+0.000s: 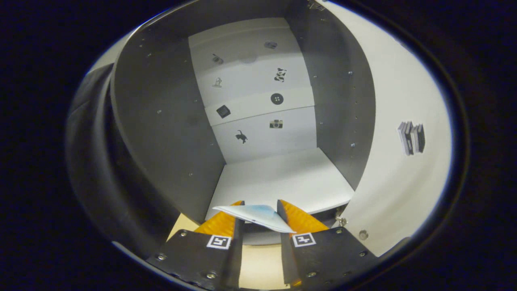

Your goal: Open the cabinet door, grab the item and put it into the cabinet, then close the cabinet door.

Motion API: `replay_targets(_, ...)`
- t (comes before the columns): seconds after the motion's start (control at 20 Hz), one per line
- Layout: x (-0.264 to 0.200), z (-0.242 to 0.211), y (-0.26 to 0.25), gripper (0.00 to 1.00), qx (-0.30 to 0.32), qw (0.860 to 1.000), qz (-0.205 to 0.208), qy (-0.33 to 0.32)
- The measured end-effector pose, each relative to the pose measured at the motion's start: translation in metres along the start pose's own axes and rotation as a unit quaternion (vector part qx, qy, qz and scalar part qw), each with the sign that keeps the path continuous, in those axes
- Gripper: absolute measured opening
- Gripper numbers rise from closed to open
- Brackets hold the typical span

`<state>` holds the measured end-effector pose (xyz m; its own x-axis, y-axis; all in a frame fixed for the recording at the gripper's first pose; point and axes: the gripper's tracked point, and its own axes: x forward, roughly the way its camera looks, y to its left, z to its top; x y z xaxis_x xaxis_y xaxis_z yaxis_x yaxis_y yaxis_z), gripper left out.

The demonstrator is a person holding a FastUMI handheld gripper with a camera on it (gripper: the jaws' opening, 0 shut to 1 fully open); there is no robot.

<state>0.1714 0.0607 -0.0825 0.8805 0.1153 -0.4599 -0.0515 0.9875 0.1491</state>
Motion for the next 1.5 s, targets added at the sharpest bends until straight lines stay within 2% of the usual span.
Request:
replay_targets(0.2, 0.028, 0.006, -0.02, 0.4, 0.008, 0.999, -0.025, 0.042)
replay_targets(0.4, 0.056, 0.008, -0.041, 0.4, -0.018, 0.994, -0.056, 0.09)
replay_targets(0.65, 0.086, -0.014, -0.053, 0.41, -0.043, 0.984, -0.067, 0.159)
replay_targets(1.0, 0.102, -0.022, -0.046, 0.41, -0.032, 0.98, -0.047, 0.191)
replay_targets(1.15, 0.106, -0.014, -0.045, 0.49, -0.018, 0.983, -0.045, 0.176)
replay_targets(1.25, 0.108, -0.008, -0.041, 0.51, -0.005, 0.986, -0.037, 0.164)
replay_targets(1.3, 0.108, -0.006, -0.039, 0.62, -0.003, 0.987, -0.033, 0.16)
replay_targets(1.45, 0.105, -0.001, -0.039, 0.68, -0.007, 0.989, -0.031, 0.142)
replay_targets(1.5, 0.103, 0.001, -0.036, 0.79, -0.007, 0.991, -0.023, 0.133)
